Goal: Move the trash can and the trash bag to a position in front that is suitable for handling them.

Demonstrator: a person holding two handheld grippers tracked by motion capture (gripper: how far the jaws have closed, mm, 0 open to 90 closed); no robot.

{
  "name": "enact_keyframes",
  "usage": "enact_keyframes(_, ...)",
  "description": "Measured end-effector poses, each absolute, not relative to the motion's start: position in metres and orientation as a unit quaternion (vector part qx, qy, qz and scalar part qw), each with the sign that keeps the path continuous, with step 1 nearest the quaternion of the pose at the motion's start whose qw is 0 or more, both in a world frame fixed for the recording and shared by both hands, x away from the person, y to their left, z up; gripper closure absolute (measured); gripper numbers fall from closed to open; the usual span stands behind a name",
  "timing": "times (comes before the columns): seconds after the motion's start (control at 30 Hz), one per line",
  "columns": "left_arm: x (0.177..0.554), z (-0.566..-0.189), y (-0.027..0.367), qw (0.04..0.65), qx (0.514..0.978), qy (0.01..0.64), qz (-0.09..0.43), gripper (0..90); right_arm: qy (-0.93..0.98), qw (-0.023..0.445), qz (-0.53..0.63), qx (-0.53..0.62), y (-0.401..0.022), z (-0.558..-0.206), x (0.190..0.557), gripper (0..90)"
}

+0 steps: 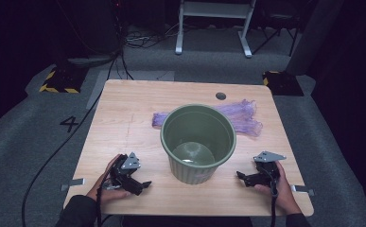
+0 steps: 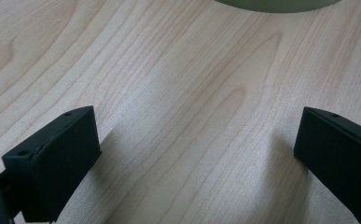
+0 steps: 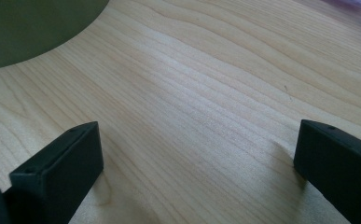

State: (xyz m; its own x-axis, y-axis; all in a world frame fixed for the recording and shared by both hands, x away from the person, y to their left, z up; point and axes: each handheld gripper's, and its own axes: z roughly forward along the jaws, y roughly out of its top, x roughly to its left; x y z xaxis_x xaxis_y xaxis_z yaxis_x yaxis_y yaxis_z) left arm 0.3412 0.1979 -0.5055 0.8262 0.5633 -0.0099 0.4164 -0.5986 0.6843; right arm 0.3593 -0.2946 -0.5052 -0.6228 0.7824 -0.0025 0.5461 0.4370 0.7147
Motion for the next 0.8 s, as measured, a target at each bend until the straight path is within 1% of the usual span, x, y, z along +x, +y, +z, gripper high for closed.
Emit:
enact_keyframes(0.3, 0.341, -0.505, 0.198, 0.352, 0.887, 0.278, 0.106, 0.0, 0.832, 0.169, 0.349, 0.397, -0.294, -0.505, 0.360, 1.3)
enact_keyframes(0.43, 0.340, -0.505, 0.198, 0.352, 0.887, 0.279, 0.106, 0.0, 0.835, 0.170, 0.350, 0.389, -0.294, -0.504, 0.360, 4.8)
enact_keyframes(0.47, 0.340, -0.505, 0.198, 0.352, 0.887, 0.279, 0.106, 0.0, 0.835, 0.177, 0.350, 0.387, -0.294, -0.503, 0.359, 7.3)
enact_keyframes(0.53, 0.340, -0.505, 0.198, 0.352, 0.887, 0.279, 0.106, 0.0, 0.832, 0.190, 0.355, 0.383, -0.293, -0.502, 0.357, 17.2)
enact_keyframes(0.57, 0.340, -0.505, 0.198, 0.352, 0.887, 0.279, 0.106, 0.0, 0.832, 0.192, 0.356, 0.380, -0.293, -0.502, 0.357, 16.4)
enact_keyframes(0.6, 0.340, -0.505, 0.198, 0.352, 0.887, 0.280, 0.106, 0.1, 0.833, 0.206, 0.352, 0.375, -0.291, -0.502, 0.355, 16.1)
enact_keyframes(0.8, 0.338, -0.506, 0.198, 0.353, 0.884, 0.285, 0.108, 0.3, 0.839, 0.200, 0.366, 0.350, -0.282, -0.497, 0.351, 15.6)
